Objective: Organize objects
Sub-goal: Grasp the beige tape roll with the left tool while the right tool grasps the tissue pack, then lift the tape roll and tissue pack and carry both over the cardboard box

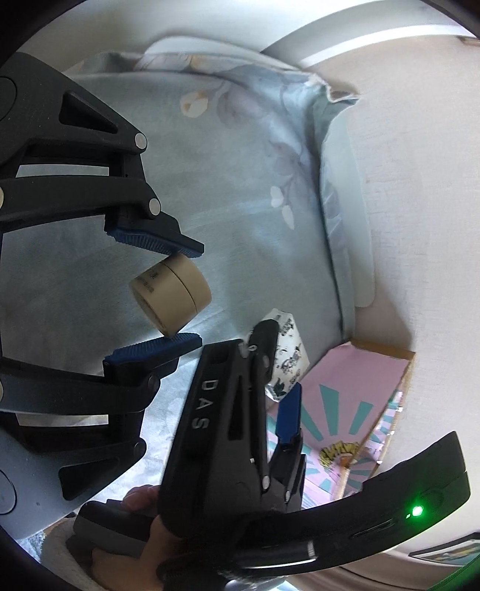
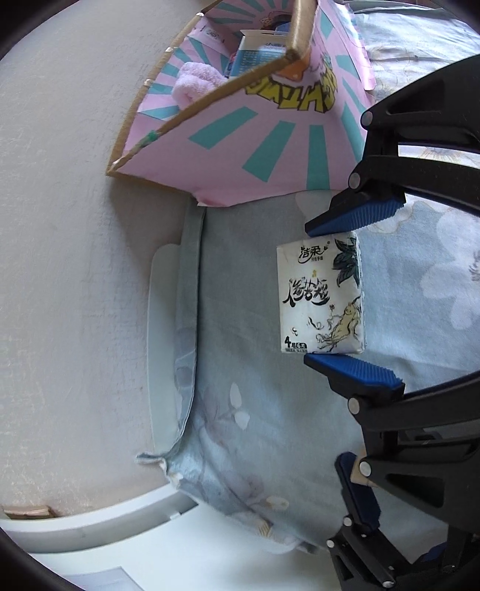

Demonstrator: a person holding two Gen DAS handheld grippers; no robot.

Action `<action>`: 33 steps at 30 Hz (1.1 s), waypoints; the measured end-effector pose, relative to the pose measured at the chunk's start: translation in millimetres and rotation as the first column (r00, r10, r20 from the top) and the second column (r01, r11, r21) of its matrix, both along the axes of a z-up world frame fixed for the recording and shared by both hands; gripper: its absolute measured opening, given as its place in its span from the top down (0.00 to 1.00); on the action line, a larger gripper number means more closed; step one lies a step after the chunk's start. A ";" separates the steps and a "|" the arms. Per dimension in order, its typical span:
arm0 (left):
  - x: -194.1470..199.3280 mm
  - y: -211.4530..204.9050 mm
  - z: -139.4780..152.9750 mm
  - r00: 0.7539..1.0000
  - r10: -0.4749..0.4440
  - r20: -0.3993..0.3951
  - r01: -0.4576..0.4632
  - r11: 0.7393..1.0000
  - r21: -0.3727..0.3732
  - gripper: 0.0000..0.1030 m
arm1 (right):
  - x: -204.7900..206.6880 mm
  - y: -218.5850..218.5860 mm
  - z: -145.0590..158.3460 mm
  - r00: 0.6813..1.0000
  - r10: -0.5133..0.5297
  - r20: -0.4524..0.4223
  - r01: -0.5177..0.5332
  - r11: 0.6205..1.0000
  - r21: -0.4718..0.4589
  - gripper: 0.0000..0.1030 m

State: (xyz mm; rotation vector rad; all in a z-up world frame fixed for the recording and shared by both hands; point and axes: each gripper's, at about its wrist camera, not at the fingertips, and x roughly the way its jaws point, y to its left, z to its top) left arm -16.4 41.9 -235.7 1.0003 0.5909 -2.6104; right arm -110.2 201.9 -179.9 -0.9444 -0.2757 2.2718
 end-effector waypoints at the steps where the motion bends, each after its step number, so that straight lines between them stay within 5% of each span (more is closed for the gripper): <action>1: 1.3 -0.1 3.6 1.000 0.000 -0.002 0.000 1.000 -0.001 0.62 | 1.1 -3.6 2.7 1.000 0.010 0.003 -0.010 1.000 -0.008 0.44; 16: 20.6 15.8 89.4 0.995 0.091 -0.050 -0.091 0.996 -0.003 0.62 | 35.3 -48.7 83.2 0.994 0.104 -0.035 -0.105 0.994 -0.022 0.44; 33: -1.3 58.6 198.0 0.983 0.149 -0.104 -0.152 0.988 -0.016 0.62 | 129.8 -36.1 193.5 0.987 0.031 -0.155 -0.026 0.999 0.036 0.44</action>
